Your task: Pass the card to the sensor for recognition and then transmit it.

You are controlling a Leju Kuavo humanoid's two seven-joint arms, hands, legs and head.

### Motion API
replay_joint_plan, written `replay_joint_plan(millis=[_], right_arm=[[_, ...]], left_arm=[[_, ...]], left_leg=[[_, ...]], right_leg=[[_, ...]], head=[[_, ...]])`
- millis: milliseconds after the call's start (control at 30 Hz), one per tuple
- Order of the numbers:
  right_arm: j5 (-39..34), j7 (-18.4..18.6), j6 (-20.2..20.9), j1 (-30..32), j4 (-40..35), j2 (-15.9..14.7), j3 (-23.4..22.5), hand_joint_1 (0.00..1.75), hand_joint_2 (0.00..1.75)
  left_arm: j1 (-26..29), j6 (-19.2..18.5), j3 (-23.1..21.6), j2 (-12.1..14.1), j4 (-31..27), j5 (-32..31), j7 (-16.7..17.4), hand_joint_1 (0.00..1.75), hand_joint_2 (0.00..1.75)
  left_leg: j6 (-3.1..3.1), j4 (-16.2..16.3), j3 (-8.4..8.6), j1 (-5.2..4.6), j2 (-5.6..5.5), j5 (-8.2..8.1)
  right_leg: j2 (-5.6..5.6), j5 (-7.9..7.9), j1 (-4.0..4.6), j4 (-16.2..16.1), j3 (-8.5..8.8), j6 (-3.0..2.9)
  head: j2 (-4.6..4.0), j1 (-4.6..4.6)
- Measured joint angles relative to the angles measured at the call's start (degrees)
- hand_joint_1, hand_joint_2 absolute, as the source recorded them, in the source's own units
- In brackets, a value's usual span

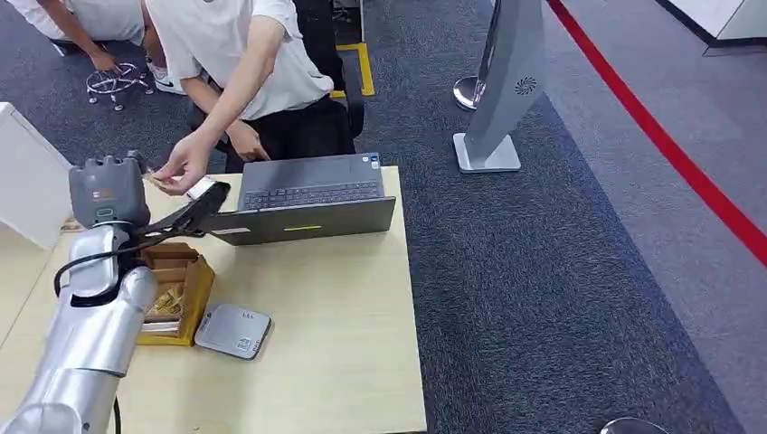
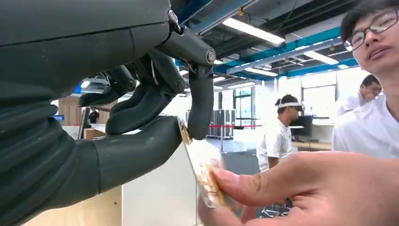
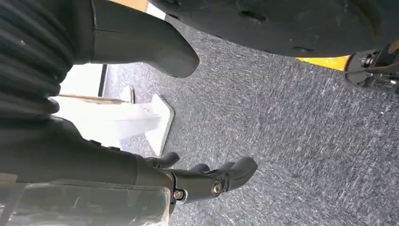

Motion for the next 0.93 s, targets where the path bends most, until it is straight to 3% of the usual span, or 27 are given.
replay_joint_plan(millis=[67, 100, 400, 600, 767, 933], right_arm=[[0.02, 0.15, 0.02, -0.01, 0.0, 0.0, 0.0, 0.0, 1.75], [0.0, 0.24, 0.02, -0.02, 0.0, 0.0, 0.0, 0.0, 1.75], [-0.04, 1.11, -0.09, -0.04, 0.0, -0.02, -0.02, 0.0, 1.75], [-0.09, 1.66, -0.63, -0.03, 0.0, 0.0, -0.26, 0.0, 1.75], [-0.33, 1.97, -1.55, 0.06, 0.0, 0.0, -0.74, 0.0, 1.75], [-1.14, 2.64, -2.69, 0.22, 0.0, 0.04, -1.81, 0.0, 1.75]], left_arm=[[-0.35, 0.04, 0.0, -0.26, 1.24, -0.17, 0.0, 1.75, 1.75], [-0.48, 0.24, 0.0, -0.44, 1.84, -0.2, -0.02, 0.0, 1.75], [0.01, 1.81, 0.0, -2.62, 5.86, -0.59, -1.75, 0.0, 1.75], [4.57, 2.51, 0.0, -3.23, 0.57, 0.41, -2.99, 0.0, 1.75], [10.88, 5.95, 0.0, -2.93, -8.99, 1.33, -4.79, 0.0, 1.75], [21.25, 12.84, -0.22, -1.6, -24.45, 0.76, -6.86, 0.0, 1.75]], left_leg=[[0.0, 0.0, 0.0, 0.0, 0.01, 0.0], [0.0, 0.0, 0.0, 0.0, 0.02, 0.0], [0.0, 0.0, -0.01, 0.0, 0.01, 0.0], [0.0, 0.0, -0.01, -0.01, 0.0, 0.0], [0.0, -0.01, -0.02, 0.0, 0.03, -0.02], [0.0, -0.02, -0.04, 0.0, 0.05, -0.1]], right_leg=[[0.01, 0.0, 0.0, 0.0, -0.01, 0.0], [0.02, 0.0, 0.0, 0.0, -0.01, 0.0], [0.01, 0.0, 0.0, 0.0, 0.01, 0.0], [-0.01, 0.0, 0.0, 0.0, 0.01, 0.0], [0.02, -0.02, 0.0, 0.0, 0.0, 0.0], [0.02, -0.09, 0.0, -0.01, -0.03, 0.0]], head=[[0.0, 0.0], [0.0, 0.0], [0.0, -0.02], [0.0, -0.02], [0.0, -0.02], [0.0, 0.0]])
